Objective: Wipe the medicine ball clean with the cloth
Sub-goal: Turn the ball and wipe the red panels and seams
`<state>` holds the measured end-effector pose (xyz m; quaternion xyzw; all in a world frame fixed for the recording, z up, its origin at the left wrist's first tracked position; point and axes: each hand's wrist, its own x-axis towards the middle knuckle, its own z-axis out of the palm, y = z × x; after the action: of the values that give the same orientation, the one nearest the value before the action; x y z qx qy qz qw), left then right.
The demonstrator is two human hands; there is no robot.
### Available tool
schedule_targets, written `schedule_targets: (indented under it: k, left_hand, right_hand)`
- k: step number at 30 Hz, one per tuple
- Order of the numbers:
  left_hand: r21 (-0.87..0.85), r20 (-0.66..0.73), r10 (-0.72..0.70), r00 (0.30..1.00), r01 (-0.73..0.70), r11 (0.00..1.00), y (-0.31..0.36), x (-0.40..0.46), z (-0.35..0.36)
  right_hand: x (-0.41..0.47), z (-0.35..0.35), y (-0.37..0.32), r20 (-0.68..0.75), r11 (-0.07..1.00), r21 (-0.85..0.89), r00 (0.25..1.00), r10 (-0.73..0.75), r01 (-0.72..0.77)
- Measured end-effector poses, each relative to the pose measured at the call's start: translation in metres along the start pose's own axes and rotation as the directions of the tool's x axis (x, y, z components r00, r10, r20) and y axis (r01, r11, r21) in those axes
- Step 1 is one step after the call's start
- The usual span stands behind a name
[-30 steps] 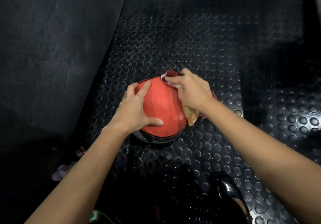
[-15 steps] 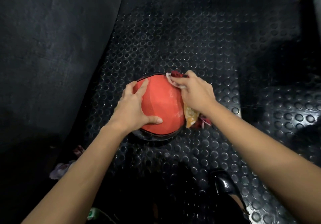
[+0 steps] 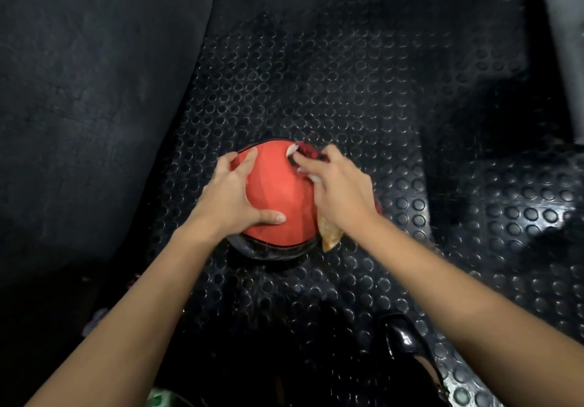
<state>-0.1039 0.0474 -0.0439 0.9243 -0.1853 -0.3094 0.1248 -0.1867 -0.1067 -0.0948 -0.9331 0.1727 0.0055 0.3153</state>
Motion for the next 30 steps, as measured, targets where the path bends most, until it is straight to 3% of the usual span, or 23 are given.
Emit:
schedule_targets:
  k: [3, 7, 12, 16, 18, 22, 27, 30]
  left_hand:
    - [0.001, -0.005, 0.008, 1.000, -0.008, 1.000, -0.001, -0.002, 0.001]
    - [0.017, -0.003, -0.002, 1.000, 0.002, 1.000, 0.000, 0.001, 0.000]
    - [0.003, 0.003, 0.003, 1.000, -0.003, 1.000, 0.000, 0.003, -0.003]
    - [0.000, 0.008, 0.009, 1.000, -0.009, 1.000, 0.000, 0.004, -0.002]
    - [-0.008, 0.005, 0.007, 1.000, -0.007, 1.000, 0.000, 0.006, -0.003]
    - [-0.012, -0.001, 0.017, 1.000, -0.017, 1.000, -0.002, 0.004, -0.003]
    - [0.004, 0.005, 0.020, 1.000, -0.020, 1.000, 0.000, 0.004, -0.001]
    - [-0.010, 0.007, 0.016, 1.000, -0.015, 1.000, -0.002, 0.003, -0.001]
  right_hand:
    - [-0.020, 0.000, 0.002, 0.014, 0.996, -0.003, 0.996, -0.084, 0.084]
    - [0.002, 0.003, 0.015, -0.031, 0.995, 0.023, 0.995, 0.098, -0.097]
    - [-0.031, 0.006, 0.000, -0.024, 0.994, -0.023, 0.994, -0.111, 0.110]
    - [-0.001, 0.010, 0.027, -0.036, 0.984, 0.068, 0.985, 0.167, -0.164]
    - [-0.004, 0.012, 0.017, -0.051, 0.985, 0.085, 0.986, 0.157, -0.153]
    - [-0.027, 0.008, 0.003, -0.058, 0.996, 0.090, 0.998, -0.005, 0.011]
    - [0.007, 0.012, 0.025, -0.012, 0.967, 0.148, 0.977, 0.213, -0.209]
    - [-0.012, 0.009, 0.010, -0.040, 0.990, 0.126, 0.996, 0.075, -0.070]
